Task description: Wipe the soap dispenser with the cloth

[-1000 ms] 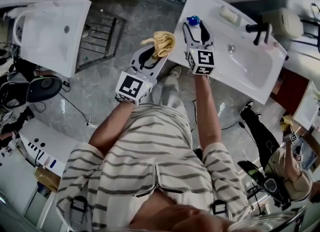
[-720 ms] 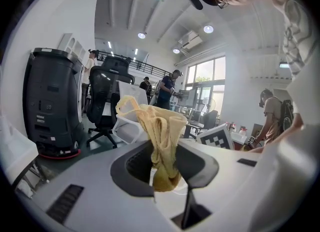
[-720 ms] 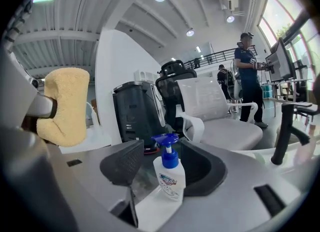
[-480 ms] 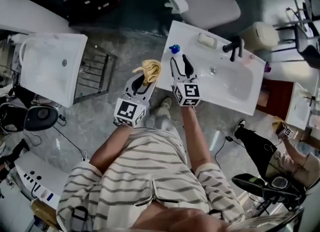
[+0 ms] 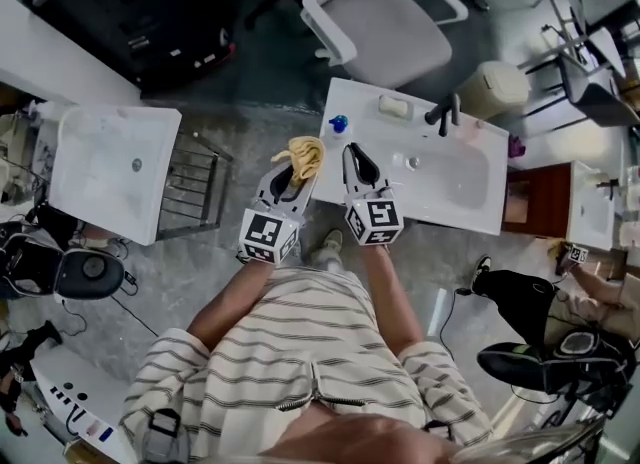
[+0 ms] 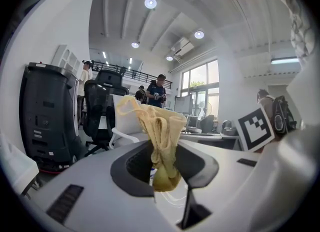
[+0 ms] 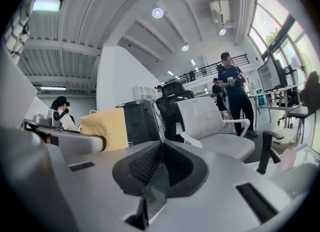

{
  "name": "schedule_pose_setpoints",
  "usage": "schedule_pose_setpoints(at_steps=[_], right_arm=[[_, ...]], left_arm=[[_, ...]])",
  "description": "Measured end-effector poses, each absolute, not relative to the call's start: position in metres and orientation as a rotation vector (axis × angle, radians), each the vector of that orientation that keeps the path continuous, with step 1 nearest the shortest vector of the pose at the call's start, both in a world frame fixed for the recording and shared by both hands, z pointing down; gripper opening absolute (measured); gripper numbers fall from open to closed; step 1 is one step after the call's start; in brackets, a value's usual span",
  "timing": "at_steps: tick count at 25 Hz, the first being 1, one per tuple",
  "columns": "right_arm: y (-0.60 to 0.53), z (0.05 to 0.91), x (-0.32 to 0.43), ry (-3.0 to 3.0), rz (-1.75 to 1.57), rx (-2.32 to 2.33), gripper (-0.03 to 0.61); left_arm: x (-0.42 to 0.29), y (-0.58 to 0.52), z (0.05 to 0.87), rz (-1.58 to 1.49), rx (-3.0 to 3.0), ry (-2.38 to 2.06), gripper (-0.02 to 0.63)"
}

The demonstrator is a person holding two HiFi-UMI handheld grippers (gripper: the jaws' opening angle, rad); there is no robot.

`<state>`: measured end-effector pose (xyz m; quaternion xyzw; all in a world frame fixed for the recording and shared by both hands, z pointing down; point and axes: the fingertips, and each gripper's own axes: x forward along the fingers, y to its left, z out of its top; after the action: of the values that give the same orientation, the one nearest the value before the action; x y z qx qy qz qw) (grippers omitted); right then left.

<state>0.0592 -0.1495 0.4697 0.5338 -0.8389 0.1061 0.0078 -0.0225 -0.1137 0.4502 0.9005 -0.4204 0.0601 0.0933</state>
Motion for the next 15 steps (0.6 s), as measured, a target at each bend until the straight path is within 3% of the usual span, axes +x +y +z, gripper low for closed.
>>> schedule_pose_setpoints(at_steps=[2, 15], right_arm=[[-0.143, 0.461, 0.059, -2.608, 0.308, 1.689, -0.014], [-0.115, 0.411, 0.066, -2.623, 0.224, 1.77, -0.012]], left_arm=[[-0.022, -0.112, 0.443, 0.171, 2.688, -1.245, 0.114], [-0.012, -0.104, 0.413, 0.127, 2.768, -1.242, 0.114]])
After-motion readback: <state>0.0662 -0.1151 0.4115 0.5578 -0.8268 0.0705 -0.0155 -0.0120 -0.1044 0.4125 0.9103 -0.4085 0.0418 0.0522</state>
